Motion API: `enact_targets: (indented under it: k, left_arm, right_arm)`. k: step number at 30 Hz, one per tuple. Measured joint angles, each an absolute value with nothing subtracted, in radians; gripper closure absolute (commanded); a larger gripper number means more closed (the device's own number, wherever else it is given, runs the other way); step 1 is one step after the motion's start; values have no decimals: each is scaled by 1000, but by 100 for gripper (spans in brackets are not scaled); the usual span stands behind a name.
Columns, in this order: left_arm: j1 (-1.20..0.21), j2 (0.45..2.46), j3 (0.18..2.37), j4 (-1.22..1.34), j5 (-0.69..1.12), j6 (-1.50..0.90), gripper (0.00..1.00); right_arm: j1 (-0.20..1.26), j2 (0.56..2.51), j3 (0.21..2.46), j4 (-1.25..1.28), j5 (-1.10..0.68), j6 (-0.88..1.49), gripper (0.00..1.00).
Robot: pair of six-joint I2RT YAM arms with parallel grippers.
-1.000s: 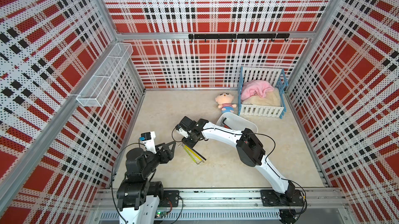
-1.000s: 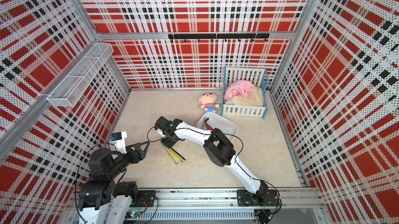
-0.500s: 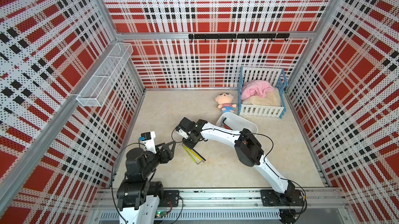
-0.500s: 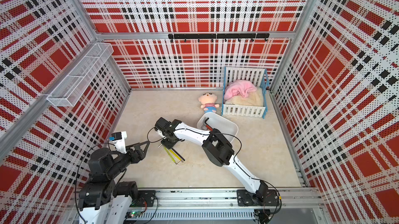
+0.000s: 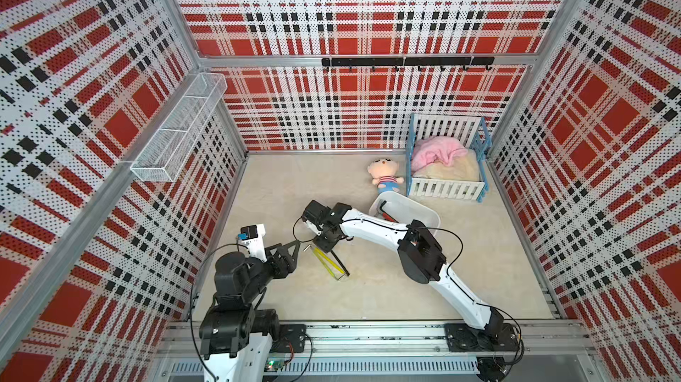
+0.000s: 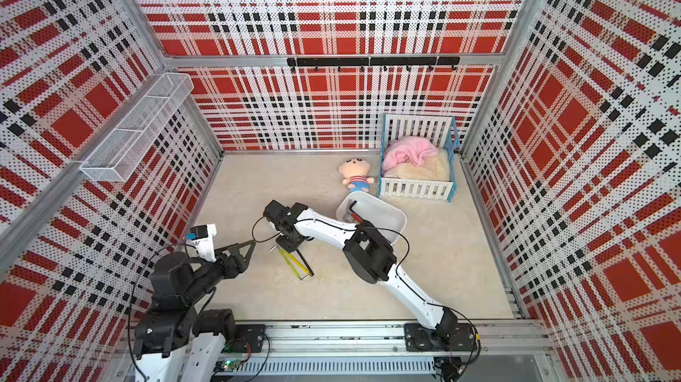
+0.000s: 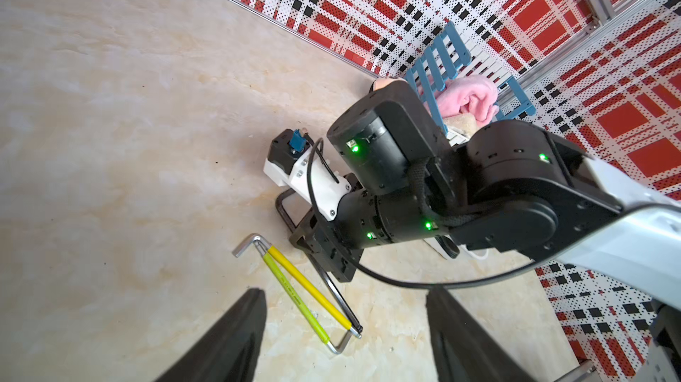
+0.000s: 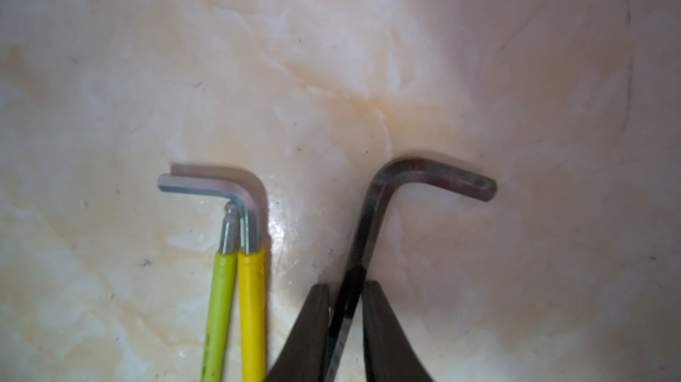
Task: Put the hex key on the desktop into the storage box
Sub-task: Pick up the Allen key from the center of the board.
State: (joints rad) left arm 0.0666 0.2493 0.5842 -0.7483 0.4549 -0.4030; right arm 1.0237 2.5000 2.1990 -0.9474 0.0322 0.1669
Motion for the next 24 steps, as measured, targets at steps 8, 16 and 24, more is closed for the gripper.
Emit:
enact_targets:
  k: [8,16,24]
  left_arm:
    - [67,249,584,-748,455,-403,26]
    - [67,249,584,-748,455,-403,26]
    - [67,249,584,-748,455,-403,26]
  right_arm:
    - [1026,2537,2269,-997,58,214,86]
    - [1034,2551,2295,-1020,88,235,100]
    - [1034,2556,2311,-1029,95,233,100]
